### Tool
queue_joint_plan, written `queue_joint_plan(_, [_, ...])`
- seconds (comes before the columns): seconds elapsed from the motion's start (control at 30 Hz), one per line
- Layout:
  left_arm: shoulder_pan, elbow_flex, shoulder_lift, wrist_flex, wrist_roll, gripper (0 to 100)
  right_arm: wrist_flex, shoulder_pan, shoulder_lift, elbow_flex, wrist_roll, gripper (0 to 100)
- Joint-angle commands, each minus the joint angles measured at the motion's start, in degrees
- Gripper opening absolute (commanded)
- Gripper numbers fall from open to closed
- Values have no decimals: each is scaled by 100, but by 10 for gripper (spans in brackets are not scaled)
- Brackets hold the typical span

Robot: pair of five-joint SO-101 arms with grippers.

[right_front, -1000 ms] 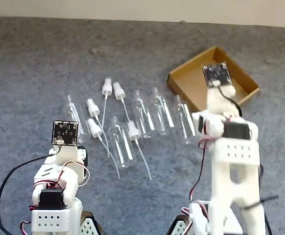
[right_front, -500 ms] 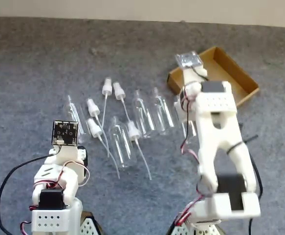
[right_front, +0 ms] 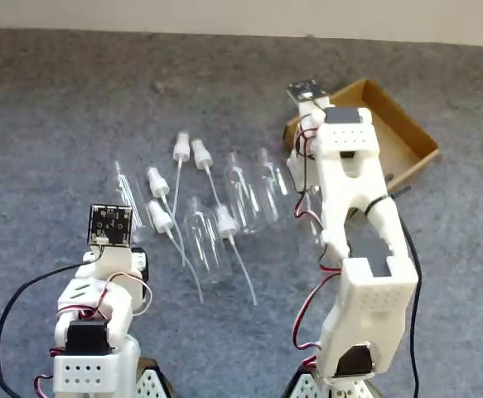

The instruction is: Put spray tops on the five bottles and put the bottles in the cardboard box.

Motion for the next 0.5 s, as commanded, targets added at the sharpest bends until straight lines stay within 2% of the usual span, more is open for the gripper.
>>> queue_joint_plan(0.0, [-40,119,-13,-9,18,8,13,-66,75,-295,-53,231])
queue_joint_plan(0.47, [-57,119,-13,-9,9,8,66,-215,268,-497,-53,231])
